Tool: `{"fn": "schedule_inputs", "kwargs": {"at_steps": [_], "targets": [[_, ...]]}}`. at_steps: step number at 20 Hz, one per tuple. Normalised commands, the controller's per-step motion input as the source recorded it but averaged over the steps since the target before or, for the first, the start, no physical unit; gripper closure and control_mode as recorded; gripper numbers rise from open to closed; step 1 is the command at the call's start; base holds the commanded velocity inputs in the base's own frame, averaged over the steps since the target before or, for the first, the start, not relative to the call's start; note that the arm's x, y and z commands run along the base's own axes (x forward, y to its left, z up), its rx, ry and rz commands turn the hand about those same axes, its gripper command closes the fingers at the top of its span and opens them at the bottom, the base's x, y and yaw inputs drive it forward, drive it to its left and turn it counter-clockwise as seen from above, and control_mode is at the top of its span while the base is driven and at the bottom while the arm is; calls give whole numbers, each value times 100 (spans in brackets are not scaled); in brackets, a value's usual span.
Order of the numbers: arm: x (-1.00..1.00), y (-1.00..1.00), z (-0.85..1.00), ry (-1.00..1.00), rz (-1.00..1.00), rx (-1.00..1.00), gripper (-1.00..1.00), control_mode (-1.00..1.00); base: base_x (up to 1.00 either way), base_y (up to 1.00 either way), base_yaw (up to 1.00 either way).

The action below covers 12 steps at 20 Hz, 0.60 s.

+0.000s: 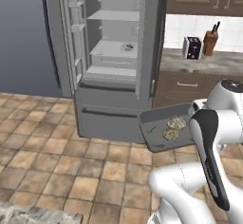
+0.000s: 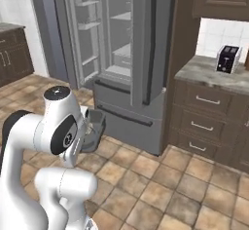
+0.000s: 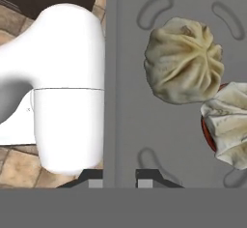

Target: Place two dumplings into each of the tupperware containers and then place the containers in the fridge.

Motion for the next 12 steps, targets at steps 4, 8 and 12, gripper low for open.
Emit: {"fn": "schedule_inputs", "kwargs": {"at_steps": [4, 8, 12], "targets": [[0, 0, 0, 0, 0, 0, 100, 100, 73, 34, 32], [0, 0, 0, 0, 0, 0, 100, 100, 88, 26, 22], [0, 0, 0, 0, 0, 0, 100, 100, 86, 6, 1]]}}
